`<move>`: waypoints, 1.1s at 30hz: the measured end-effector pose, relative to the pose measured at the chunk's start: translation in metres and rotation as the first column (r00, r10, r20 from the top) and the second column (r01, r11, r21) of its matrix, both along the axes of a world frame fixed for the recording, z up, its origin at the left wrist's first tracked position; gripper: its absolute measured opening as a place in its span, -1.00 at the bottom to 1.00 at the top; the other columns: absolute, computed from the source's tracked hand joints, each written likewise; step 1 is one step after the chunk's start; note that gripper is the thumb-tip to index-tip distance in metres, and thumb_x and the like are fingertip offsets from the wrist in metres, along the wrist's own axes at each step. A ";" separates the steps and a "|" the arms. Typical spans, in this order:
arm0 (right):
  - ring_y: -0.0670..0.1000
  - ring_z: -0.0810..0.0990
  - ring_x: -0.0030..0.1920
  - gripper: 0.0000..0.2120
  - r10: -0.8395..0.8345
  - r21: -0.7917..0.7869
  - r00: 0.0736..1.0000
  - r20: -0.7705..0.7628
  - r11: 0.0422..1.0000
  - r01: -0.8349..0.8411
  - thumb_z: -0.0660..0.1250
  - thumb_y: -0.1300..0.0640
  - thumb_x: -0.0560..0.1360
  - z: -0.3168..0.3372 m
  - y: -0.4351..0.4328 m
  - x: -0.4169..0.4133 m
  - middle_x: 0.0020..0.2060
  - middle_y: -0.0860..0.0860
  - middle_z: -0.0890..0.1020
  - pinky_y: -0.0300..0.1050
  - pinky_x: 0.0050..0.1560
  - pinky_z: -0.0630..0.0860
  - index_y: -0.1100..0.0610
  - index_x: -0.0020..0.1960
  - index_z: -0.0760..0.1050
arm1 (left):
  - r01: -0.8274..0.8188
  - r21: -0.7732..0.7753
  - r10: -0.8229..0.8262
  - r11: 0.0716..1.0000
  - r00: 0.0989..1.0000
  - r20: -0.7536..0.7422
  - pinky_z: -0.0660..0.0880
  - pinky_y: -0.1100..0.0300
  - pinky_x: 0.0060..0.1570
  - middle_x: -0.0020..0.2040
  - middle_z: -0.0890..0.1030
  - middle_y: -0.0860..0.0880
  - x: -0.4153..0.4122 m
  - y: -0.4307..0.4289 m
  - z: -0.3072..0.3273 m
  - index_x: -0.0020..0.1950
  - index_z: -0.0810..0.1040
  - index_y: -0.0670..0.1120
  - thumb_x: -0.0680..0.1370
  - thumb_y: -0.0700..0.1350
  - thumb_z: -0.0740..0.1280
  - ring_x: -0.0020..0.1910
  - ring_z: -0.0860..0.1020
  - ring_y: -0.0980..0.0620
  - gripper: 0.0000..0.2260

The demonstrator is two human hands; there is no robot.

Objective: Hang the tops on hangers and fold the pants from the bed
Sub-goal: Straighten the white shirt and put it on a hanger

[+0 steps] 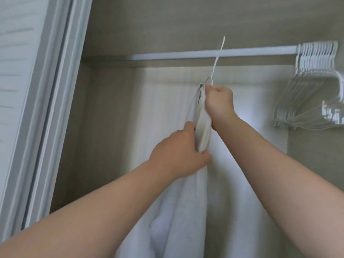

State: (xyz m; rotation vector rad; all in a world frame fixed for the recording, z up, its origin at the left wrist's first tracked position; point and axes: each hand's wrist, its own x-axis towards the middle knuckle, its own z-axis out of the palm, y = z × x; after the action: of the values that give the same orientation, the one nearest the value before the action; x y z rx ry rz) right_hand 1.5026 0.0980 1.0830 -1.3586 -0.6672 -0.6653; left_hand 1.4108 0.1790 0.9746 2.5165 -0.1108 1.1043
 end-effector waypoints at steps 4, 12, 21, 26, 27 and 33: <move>-0.07 0.25 -0.57 -0.55 -0.074 -0.005 0.997 0.030 0.997 0.074 0.24 0.09 0.64 0.056 -0.002 0.012 -0.54 -0.08 0.25 -0.23 -0.55 0.14 0.02 -0.38 0.17 | -0.109 0.106 0.105 0.988 0.994 0.042 0.24 0.11 -0.40 -0.19 0.43 0.02 0.016 0.000 0.031 -0.05 0.20 0.00 0.51 0.10 0.30 -0.30 0.43 0.00 -0.70; 0.16 0.54 -0.04 -0.73 -0.106 -0.036 0.988 -0.113 0.994 0.103 0.26 0.09 0.61 0.116 -0.003 0.044 -0.05 0.09 0.55 -0.10 -0.08 0.45 0.21 0.25 0.44 | -0.219 0.217 0.204 0.951 0.975 0.088 0.30 0.05 -0.20 -0.21 0.34 0.00 0.020 0.002 0.061 0.05 0.23 -0.02 0.56 -0.06 0.22 -0.21 0.41 -0.16 -0.83; -0.04 0.28 -0.34 -0.82 -0.204 -0.316 0.965 -0.165 0.938 0.145 0.16 0.20 0.63 0.089 -0.005 0.071 -0.15 0.07 0.40 -0.23 -0.35 0.29 0.11 -0.15 0.35 | -0.242 0.328 0.262 0.913 0.965 -0.016 0.25 0.07 -0.29 -0.23 0.34 0.00 0.019 0.013 0.045 0.02 0.23 -0.03 0.55 -0.16 0.20 -0.26 0.40 -0.11 -0.86; 0.01 0.48 -0.49 -0.87 -0.120 -0.381 0.982 -0.148 0.923 0.056 0.36 0.17 0.57 0.078 -0.008 0.048 -0.28 0.10 0.49 -0.30 -0.52 0.40 0.20 0.01 0.45 | -0.210 0.323 0.255 0.923 0.961 -0.106 0.25 0.08 -0.29 -0.21 0.32 0.01 0.013 0.020 0.037 -0.02 0.21 -0.03 0.55 -0.16 0.19 -0.28 0.36 -0.06 -0.86; 0.01 0.47 -0.54 -0.83 -0.153 -0.463 0.981 -0.118 0.882 0.082 0.39 0.13 0.56 0.076 -0.010 0.041 -0.29 0.09 0.49 -0.29 -0.54 0.40 0.20 -0.07 0.44 | -0.219 0.319 0.267 0.922 0.957 -0.116 0.26 0.08 -0.26 -0.21 0.31 0.02 0.011 0.023 0.037 -0.02 0.22 -0.03 0.55 -0.15 0.19 -0.26 0.36 -0.07 -0.86; 0.17 0.61 -0.40 -0.56 -0.273 -0.714 0.961 0.042 0.665 0.220 0.43 -0.15 0.48 0.053 -0.022 0.005 -0.16 0.13 0.61 -0.12 -0.43 0.56 0.23 -0.03 0.42 | -0.269 0.323 0.319 0.908 0.941 -0.114 0.27 0.09 -0.32 -0.23 0.34 0.02 -0.009 0.046 0.032 -0.21 0.15 0.01 0.53 -0.13 0.19 -0.34 0.35 0.01 -0.78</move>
State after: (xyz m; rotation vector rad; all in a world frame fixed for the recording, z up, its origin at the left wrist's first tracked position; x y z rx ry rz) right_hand 1.5074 0.0761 1.1365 -2.2310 -0.7242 -0.5844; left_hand 1.4015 0.2247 1.0065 2.9663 0.1666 1.0482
